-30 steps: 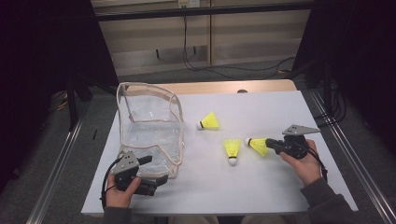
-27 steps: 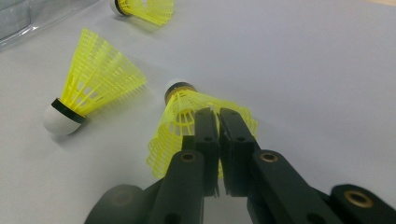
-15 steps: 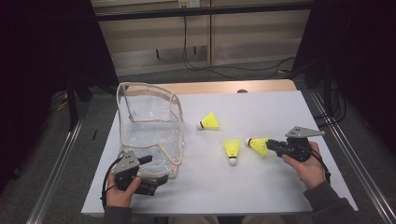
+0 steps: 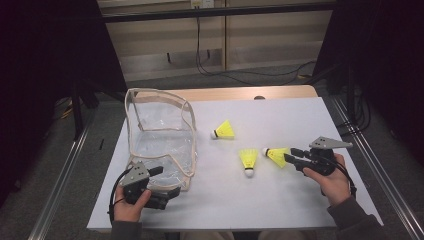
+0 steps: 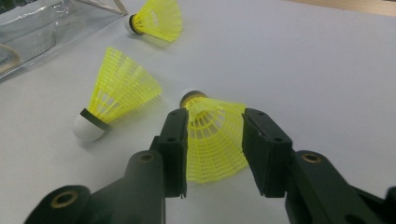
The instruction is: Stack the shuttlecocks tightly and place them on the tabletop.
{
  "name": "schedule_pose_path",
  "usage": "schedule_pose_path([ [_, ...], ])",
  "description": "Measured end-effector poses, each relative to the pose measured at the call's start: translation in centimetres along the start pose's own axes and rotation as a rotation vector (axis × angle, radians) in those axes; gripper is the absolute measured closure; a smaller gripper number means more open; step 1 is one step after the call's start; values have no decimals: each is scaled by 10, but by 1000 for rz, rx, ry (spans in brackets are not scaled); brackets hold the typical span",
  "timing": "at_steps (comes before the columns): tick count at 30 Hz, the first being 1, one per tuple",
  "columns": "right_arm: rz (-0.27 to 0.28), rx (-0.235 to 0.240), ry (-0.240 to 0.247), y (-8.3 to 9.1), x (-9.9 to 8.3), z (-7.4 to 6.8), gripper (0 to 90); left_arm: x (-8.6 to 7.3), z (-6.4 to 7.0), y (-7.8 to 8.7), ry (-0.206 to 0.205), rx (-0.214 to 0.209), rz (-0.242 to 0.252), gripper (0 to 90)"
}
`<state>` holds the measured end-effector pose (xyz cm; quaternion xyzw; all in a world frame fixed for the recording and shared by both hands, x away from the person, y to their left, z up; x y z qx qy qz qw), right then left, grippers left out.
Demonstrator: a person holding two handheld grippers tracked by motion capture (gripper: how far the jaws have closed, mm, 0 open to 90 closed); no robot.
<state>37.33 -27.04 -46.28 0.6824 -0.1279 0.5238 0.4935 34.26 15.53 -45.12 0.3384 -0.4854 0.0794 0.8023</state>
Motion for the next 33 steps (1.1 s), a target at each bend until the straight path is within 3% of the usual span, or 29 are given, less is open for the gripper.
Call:
schedule_pose_path([
  [6, 10, 6, -8, -1, 1, -2, 513, 0, 0, 0, 2, 2, 3, 37],
  [9, 24, 14, -25, -1, 2, -3, 403, 0, 0, 0, 0, 0, 4, 37],
  [14, 32, 33, -61, -3, 3, -6, 305, 0, 0, 0, 1, 3, 1, 37],
  [17, 36, 40, -52, -4, 4, -8, 242, 0, 0, 0, 0, 3, 0, 37],
  [33, -1, 20, -41, -16, 0, -14, 201, 0, 1, 0, -3, 0, 7, 36],
])
Point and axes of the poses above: each handheld gripper's, and its own axes: y roughly backward along the jaws, x roughly out of its top, z roughly to its right, the point moved 7 cm from there along -y, roughly forward along the jaws, and after that the axes turned 11 degrees about y, right-handed, at the moved point
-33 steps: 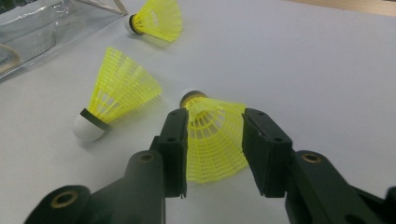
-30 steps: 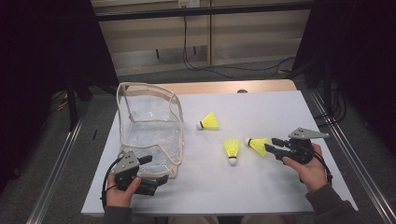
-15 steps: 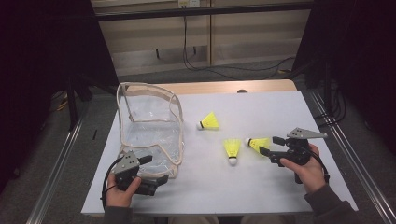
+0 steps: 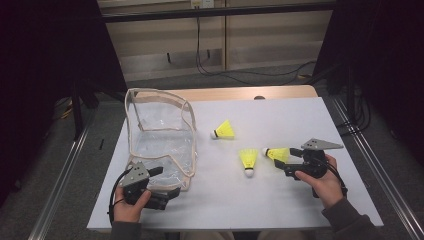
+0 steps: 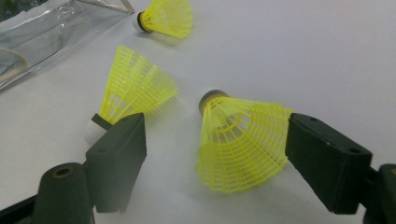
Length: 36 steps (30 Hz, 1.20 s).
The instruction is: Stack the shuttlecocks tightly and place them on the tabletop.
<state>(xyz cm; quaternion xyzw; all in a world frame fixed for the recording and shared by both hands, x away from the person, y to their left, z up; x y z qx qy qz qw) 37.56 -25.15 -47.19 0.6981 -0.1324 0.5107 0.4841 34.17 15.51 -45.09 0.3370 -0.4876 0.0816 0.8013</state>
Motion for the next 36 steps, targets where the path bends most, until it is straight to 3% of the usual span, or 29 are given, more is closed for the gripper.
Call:
schedule_pose_path([
  [11, -22, -3, 17, -6, -2, -3, 264, 0, 0, 1, -3, -1, -2, 37],
  [25, -45, 2, 20, -12, -5, -4, 574, 0, 0, 1, -2, 0, 0, 38],
  [36, -56, 10, 25, -16, -6, -3, 693, 0, 0, 1, -4, 0, -3, 36],
])
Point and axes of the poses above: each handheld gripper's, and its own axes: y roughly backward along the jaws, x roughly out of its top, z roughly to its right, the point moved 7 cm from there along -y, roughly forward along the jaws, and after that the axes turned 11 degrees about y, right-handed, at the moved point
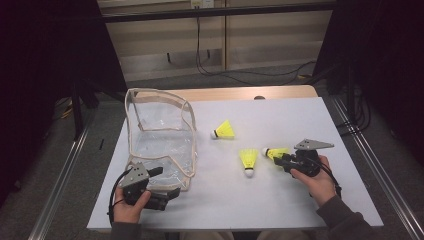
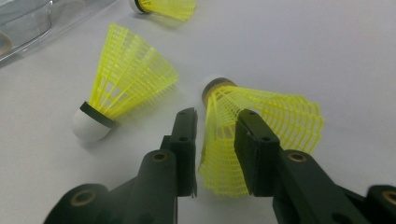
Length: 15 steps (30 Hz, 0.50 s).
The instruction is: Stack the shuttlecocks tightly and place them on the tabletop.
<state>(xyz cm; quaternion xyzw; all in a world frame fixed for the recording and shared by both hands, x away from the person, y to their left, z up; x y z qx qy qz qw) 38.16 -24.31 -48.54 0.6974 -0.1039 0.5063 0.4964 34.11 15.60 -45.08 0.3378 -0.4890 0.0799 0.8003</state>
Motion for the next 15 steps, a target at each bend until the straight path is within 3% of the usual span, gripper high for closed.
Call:
schedule_pose_path([
  [8, 19, -11, -21, 1, 2, 4, 750, 0, 0, -1, 5, 0, 3, 36],
  [15, 27, -23, -24, -1, 2, 8, 744, 0, 0, -1, 4, -1, 3, 35],
])
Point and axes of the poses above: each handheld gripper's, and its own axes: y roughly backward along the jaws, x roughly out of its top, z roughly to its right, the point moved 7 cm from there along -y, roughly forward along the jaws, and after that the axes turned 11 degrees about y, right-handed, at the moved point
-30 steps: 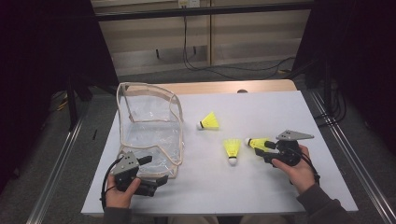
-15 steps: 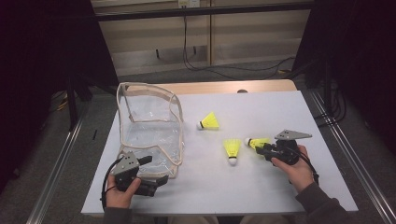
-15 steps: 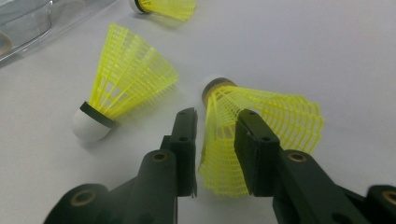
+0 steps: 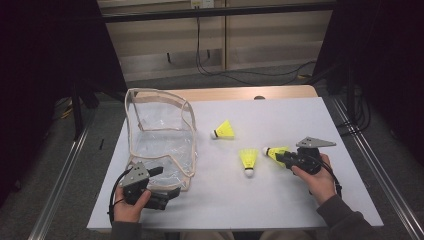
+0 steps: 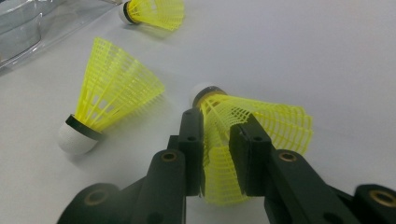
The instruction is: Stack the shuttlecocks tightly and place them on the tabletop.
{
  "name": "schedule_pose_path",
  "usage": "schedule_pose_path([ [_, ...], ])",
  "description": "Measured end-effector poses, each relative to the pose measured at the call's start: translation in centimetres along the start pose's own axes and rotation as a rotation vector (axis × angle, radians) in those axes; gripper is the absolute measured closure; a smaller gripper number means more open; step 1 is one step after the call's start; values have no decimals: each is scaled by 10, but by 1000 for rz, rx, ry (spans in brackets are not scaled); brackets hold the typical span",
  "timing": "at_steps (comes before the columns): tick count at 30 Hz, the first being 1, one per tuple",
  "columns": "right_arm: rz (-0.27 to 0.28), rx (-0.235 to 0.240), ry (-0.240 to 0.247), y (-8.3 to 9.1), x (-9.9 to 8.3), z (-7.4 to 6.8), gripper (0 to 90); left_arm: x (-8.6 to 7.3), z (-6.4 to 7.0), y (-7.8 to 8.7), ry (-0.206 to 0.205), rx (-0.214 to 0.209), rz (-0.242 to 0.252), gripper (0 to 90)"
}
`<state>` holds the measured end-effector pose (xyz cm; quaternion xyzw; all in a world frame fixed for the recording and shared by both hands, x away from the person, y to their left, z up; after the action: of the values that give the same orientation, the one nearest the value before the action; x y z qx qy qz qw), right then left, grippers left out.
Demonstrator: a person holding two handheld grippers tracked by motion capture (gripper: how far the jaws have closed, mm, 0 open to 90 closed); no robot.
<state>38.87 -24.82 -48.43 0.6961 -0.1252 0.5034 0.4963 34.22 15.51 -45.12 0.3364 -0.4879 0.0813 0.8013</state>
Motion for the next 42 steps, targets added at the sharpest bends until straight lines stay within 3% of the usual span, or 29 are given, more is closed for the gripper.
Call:
schedule_pose_path([
  [13, 13, 26, 2, -3, 2, 1, 873, 0, 0, 0, 1, -1, 1, 35],
  [42, 77, 74, -22, 8, 22, 11, 886, -1, 0, 1, -1, -4, 1, 35],
])
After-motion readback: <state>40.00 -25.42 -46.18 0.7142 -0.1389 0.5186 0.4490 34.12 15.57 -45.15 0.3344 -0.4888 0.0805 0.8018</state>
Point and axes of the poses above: each handheld gripper's, and its own axes: y roughly backward along the jaws, x roughly out of its top, z roughly to its right, the point moved 7 cm from there along -y, roughly forward along the jaws, and after that the axes turned 11 degrees about y, right-handed, at the moved point
